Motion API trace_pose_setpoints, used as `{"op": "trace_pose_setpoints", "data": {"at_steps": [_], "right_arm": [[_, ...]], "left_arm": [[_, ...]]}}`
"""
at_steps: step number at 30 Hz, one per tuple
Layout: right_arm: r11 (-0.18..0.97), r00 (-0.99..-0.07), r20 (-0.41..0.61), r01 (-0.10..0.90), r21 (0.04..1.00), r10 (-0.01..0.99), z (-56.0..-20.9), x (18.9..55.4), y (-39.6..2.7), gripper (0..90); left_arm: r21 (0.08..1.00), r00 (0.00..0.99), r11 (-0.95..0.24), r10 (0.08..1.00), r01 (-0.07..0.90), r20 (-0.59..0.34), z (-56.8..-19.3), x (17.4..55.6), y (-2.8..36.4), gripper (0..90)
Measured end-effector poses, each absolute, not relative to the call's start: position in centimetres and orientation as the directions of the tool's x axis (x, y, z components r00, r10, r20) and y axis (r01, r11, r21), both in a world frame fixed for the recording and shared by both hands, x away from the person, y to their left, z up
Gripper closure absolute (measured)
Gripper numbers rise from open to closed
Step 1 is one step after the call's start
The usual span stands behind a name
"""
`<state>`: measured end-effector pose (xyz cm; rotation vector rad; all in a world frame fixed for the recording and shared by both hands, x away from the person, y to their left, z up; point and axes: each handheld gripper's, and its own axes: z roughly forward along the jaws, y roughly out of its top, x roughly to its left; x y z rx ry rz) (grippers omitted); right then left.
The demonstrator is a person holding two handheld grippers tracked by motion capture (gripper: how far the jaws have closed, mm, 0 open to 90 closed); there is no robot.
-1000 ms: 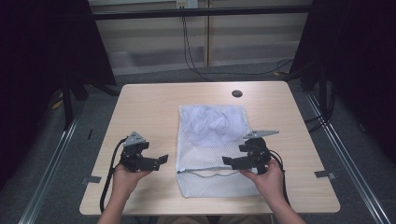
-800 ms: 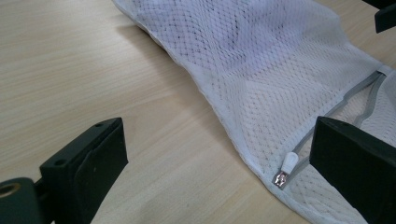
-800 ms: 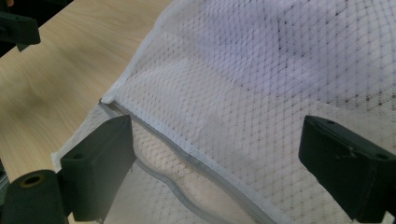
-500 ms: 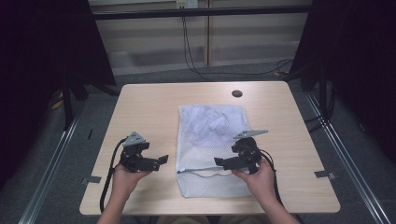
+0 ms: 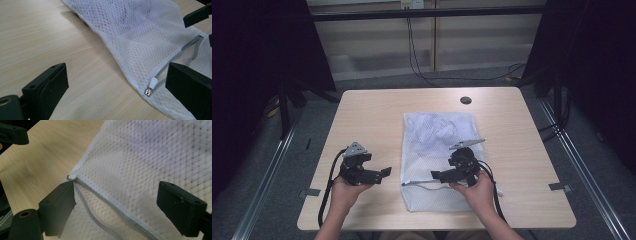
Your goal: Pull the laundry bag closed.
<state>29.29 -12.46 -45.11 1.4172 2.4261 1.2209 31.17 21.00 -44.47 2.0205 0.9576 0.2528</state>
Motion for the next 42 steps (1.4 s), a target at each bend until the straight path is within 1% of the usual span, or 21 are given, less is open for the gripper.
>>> {"op": "trace_pose_setpoints", "data": {"at_steps": [12, 15, 16, 19, 20, 21, 22, 23, 26, 30, 42], "right_arm": [[0.267, -0.584, 0.339, 0.714, 0.647, 0.738, -45.6, 29.7, -10.6, 21.8], [0.257, -0.584, 0.363, 0.721, 0.644, 0.726, -45.7, 29.9, -10.1, 26.0], [0.257, -0.584, 0.363, 0.721, 0.644, 0.726, -45.7, 29.9, -10.1, 26.0], [0.245, -0.584, 0.398, 0.731, 0.637, 0.708, -45.8, 30.0, -9.8, 32.7], [0.245, -0.584, 0.398, 0.731, 0.637, 0.708, -45.8, 30.0, -9.8, 32.7], [0.237, -0.582, 0.415, 0.736, 0.634, 0.699, -45.9, 30.1, -9.6, 35.8], [0.237, -0.582, 0.415, 0.736, 0.634, 0.699, -45.9, 30.1, -9.6, 35.8], [0.236, -0.583, 0.431, 0.742, 0.627, 0.688, -46.0, 30.2, -9.4, 38.0], [0.236, -0.588, 0.44, 0.742, 0.627, 0.679, -46.2, 30.2, -9.1, 39.7], [0.238, -0.591, 0.461, 0.749, 0.618, 0.662, -46.5, 30.3, -8.4, 43.9], [0.246, -0.588, 0.474, 0.759, 0.602, 0.655, -47.1, 30.6, -7.1, 45.8]], "left_arm": [[0.773, 0.693, -0.342, 0.701, 0.534, -0.169, -44.5, 31.1, 21.0, 4.3], [0.772, 0.692, -0.343, 0.702, 0.535, -0.168, -44.5, 31.1, 21.0, 4.4], [0.773, 0.691, -0.341, 0.703, 0.535, -0.169, -44.5, 31.1, 21.0, 4.4], [0.772, 0.69, -0.343, 0.704, 0.535, -0.166, -44.5, 31.1, 21.1, 4.5], [0.771, 0.69, -0.345, 0.705, 0.536, -0.165, -44.5, 31.2, 21.1, 4.5], [0.769, 0.689, -0.346, 0.705, 0.538, -0.166, -44.5, 31.1, 21.1, 4.4], [0.767, 0.691, -0.348, 0.704, 0.539, -0.166, -44.6, 31.1, 21.1, 4.4], [0.767, 0.691, -0.349, 0.704, 0.539, -0.165, -44.6, 31.1, 21.1, 4.5], [0.766, 0.691, -0.348, 0.703, 0.54, -0.168, -44.6, 31.2, 21.0, 4.5], [0.764, 0.695, -0.353, 0.699, 0.541, -0.168, -44.7, 31.1, 20.9, 4.6], [0.762, 0.698, -0.357, 0.696, 0.54, -0.169, -44.6, 31.2, 21.0, 4.7]]}}
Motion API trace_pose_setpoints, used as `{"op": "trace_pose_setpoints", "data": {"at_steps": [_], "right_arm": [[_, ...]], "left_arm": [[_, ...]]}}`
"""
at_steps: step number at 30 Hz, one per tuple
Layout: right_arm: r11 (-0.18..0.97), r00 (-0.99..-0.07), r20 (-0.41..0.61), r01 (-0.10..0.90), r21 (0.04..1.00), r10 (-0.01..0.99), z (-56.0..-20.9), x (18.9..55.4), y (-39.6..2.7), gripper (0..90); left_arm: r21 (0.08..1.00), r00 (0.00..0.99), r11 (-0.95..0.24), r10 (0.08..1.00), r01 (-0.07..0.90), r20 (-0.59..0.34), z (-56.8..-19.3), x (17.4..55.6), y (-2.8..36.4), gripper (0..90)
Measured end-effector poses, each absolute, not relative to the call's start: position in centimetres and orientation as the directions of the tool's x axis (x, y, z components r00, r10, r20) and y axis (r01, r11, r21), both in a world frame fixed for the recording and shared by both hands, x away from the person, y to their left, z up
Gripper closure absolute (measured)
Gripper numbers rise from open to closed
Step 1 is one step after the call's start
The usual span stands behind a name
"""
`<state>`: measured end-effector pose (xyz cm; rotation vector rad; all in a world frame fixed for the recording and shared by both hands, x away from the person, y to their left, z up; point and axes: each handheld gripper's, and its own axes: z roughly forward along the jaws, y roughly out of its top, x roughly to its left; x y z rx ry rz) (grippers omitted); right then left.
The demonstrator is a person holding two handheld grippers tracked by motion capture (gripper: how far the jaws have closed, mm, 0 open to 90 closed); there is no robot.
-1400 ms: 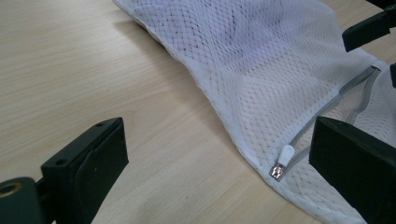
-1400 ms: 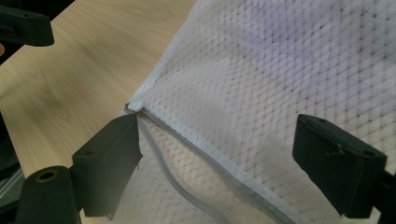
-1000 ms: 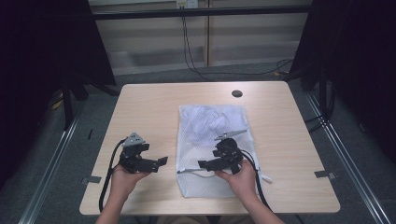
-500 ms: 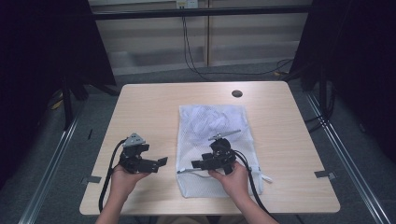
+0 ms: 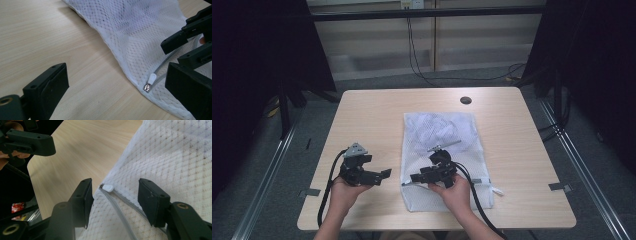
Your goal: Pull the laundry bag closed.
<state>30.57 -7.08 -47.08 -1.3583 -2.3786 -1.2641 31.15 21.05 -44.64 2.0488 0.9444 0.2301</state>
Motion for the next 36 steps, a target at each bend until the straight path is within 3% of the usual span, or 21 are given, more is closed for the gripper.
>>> {"op": "trace_pose_setpoints", "data": {"at_steps": [9, 36], "right_arm": [[0.264, -0.587, 0.476, 0.768, 0.584, 0.655, -47.6, 30.8, -6.1, 47.6], [0.284, -0.571, 0.504, 0.795, 0.536, 0.649, -48.6, 31.2, -4.0, 66.9]], "left_arm": [[0.758, 0.7, -0.364, 0.695, 0.541, -0.166, -44.6, 31.1, 21.1, 5.0], [0.753, 0.7, -0.367, 0.693, 0.547, -0.17, -44.7, 31.2, 21.3, 5.2]]}}
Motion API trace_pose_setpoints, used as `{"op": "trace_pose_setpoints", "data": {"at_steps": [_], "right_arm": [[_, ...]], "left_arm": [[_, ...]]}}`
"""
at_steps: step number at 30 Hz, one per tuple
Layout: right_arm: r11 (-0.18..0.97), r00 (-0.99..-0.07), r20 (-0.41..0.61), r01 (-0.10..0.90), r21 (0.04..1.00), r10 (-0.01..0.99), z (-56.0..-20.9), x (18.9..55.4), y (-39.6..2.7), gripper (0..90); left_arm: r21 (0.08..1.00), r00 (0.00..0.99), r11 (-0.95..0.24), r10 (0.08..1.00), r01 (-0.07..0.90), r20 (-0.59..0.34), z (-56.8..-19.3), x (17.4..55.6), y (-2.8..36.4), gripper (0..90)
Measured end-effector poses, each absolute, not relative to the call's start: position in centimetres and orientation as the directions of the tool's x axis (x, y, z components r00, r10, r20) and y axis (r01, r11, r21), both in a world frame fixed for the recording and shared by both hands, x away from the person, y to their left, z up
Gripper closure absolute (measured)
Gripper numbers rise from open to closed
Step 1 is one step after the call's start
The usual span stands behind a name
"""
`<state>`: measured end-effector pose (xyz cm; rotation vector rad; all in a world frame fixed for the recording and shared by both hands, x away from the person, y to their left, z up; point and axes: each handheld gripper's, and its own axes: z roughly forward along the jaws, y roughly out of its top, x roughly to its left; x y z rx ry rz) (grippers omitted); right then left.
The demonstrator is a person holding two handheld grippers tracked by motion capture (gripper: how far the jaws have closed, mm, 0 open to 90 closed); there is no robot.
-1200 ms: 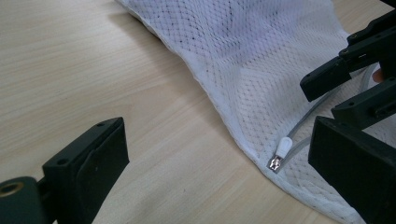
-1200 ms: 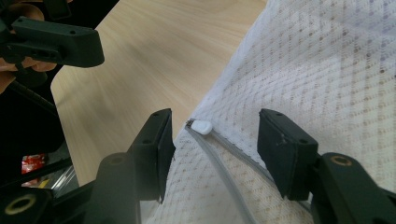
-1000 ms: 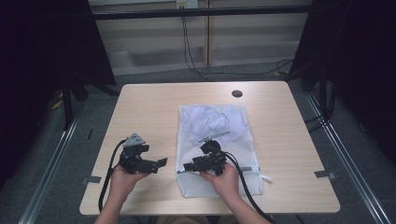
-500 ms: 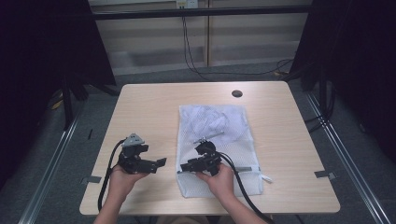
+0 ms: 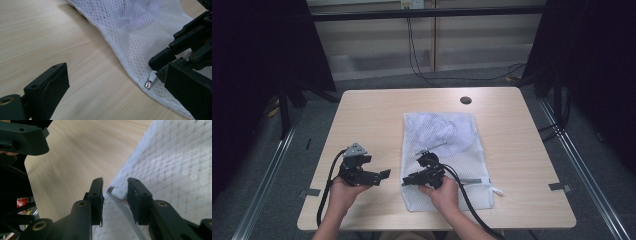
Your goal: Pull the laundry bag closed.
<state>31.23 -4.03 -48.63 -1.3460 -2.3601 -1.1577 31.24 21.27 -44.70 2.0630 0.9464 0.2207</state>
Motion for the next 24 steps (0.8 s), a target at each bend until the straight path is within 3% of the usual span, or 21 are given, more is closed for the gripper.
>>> {"op": "trace_pose_setpoints", "data": {"at_steps": [3, 24], "right_arm": [[0.284, -0.578, 0.506, 0.79, 0.543, 0.64, -48.6, 31.2, -3.7, 75.0], [0.295, -0.554, 0.516, 0.814, 0.501, 0.654, -49.4, 31.5, -2.8, 84.8]], "left_arm": [[0.751, 0.703, -0.368, 0.69, 0.548, -0.174, -44.7, 31.3, 21.2, 5.2], [0.742, 0.71, -0.379, 0.68, 0.554, -0.183, -45.0, 31.3, 21.0, 5.3]]}}
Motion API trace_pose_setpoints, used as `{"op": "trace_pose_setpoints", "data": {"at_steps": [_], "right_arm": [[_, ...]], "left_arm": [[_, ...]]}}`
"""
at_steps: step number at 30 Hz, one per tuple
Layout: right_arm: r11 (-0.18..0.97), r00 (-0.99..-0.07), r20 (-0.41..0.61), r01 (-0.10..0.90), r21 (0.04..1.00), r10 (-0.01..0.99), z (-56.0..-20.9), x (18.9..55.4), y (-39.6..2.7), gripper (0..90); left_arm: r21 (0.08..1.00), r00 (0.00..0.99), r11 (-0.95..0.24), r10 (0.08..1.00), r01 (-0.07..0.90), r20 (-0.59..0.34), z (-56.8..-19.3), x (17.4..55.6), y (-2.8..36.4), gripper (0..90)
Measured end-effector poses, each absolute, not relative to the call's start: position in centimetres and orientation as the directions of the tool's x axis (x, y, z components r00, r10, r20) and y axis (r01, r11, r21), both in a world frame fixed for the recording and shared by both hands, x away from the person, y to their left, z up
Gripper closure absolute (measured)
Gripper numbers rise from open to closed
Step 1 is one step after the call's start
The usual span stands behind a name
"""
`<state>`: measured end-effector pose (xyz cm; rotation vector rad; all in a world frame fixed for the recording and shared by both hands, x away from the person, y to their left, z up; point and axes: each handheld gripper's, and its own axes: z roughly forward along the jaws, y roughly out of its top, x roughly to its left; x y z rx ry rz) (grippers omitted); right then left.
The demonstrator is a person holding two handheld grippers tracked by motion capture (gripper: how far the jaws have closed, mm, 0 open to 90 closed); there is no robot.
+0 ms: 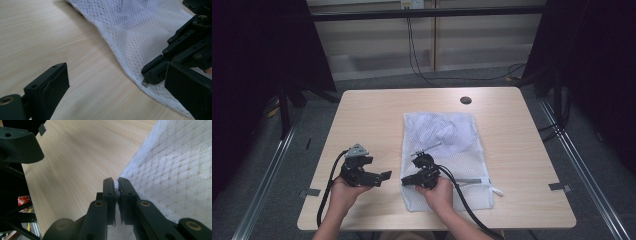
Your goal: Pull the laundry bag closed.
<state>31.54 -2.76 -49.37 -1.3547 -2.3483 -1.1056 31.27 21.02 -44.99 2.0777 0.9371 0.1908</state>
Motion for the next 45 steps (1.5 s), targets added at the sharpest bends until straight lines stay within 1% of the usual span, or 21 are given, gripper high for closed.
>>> {"op": "trace_pose_setpoints", "data": {"at_steps": [9, 15, 20, 27, 28, 29, 31, 33, 36, 38, 39, 40, 42, 43, 44, 45], "right_arm": [[0.265, -0.554, 0.545, 0.812, 0.52, 0.629, -48.6, 31.5, -3.4, 86.9], [0.235, -0.546, 0.567, 0.815, 0.53, 0.617, -48.1, 31.6, -3.9, 87.0], [0.211, -0.534, 0.585, 0.822, 0.529, 0.611, -47.8, 31.6, -4.4, 87.0], [0.18, -0.521, 0.605, 0.827, 0.533, 0.602, -47.3, 31.7, -5.0, 87.0], [0.179, -0.524, 0.603, 0.824, 0.538, 0.602, -47.2, 31.6, -5.1, 87.0], [0.175, -0.525, 0.607, 0.823, 0.541, 0.597, -47.1, 31.6, -5.1, 87.0], [0.173, -0.529, 0.605, 0.82, 0.546, 0.595, -47.1, 31.6, -5.2, 87.0], [0.168, -0.527, 0.603, 0.819, 0.548, 0.599, -47.0, 31.6, -5.3, 87.0], [0.165, -0.532, 0.603, 0.815, 0.556, 0.595, -46.9, 31.6, -5.5, 87.0], [0.16, -0.528, 0.607, 0.817, 0.553, 0.594, -46.7, 31.6, -5.6, 87.0], [0.161, -0.53, 0.606, 0.815, 0.556, 0.593, -46.7, 31.6, -5.7, 87.0], [0.161, -0.53, 0.606, 0.815, 0.556, 0.593, -46.7, 31.6, -5.7, 87.0], [0.161, -0.532, 0.604, 0.814, 0.558, 0.594, -46.7, 31.6, -5.7, 87.0], [0.159, -0.531, 0.605, 0.814, 0.558, 0.594, -46.6, 31.5, -5.7, 87.0], [0.159, -0.531, 0.605, 0.814, 0.558, 0.594, -46.6, 31.5, -5.7, 87.0], [0.159, -0.531, 0.607, 0.814, 0.558, 0.591, -46.6, 31.5, -5.7, 87.0]], "left_arm": [[0.746, 0.718, -0.346, 0.652, 0.569, -0.245, -45.0, 31.2, 20.8, 6.0], [0.74, 0.733, -0.338, 0.612, 0.581, -0.296, -45.1, 31.1, 20.4, 8.3], [0.71, 0.736, -0.341, 0.569, 0.616, -0.366, -45.5, 31.2, 20.0, 12.4], [0.67, 0.735, -0.372, 0.545, 0.643, -0.403, -46.0, 31.1, 19.2, 17.7], [0.669, 0.736, -0.371, 0.54, 0.644, -0.409, -46.1, 31.1, 19.0, 18.8], [0.669, 0.743, -0.379, 0.529, 0.639, -0.41, -46.2, 31.1, 19.0, 22.3], [0.665, 0.737, -0.371, 0.524, 0.648, -0.427, -46.2, 31.0, 18.7, 23.2], [0.662, 0.742, -0.378, 0.514, 0.647, -0.431, -46.3, 31.0, 18.5, 25.9], [0.659, 0.751, -0.394, 0.501, 0.64, -0.43, -46.5, 30.9, 18.3, 32.8], [0.652, 0.747, -0.392, 0.492, 0.649, -0.447, -46.6, 30.8, 18.0, 34.0], [0.65, 0.75, -0.398, 0.486, 0.648, -0.45, -46.6, 30.8, 17.9, 38.0], [0.649, 0.75, -0.399, 0.484, 0.648, -0.451, -46.7, 30.8, 17.7, 38.0], [0.645, 0.746, -0.396, 0.482, 0.653, -0.459, -46.7, 30.8, 17.5, 42.0], [0.643, 0.744, -0.396, 0.48, 0.656, -0.464, -46.7, 30.7, 17.4, 46.1], [0.641, 0.747, -0.403, 0.478, 0.654, -0.462, -46.8, 30.7, 17.3, 46.1], [0.641, 0.755, -0.417, 0.482, 0.644, -0.445, -46.8, 30.8, 17.3, 48.0]]}}
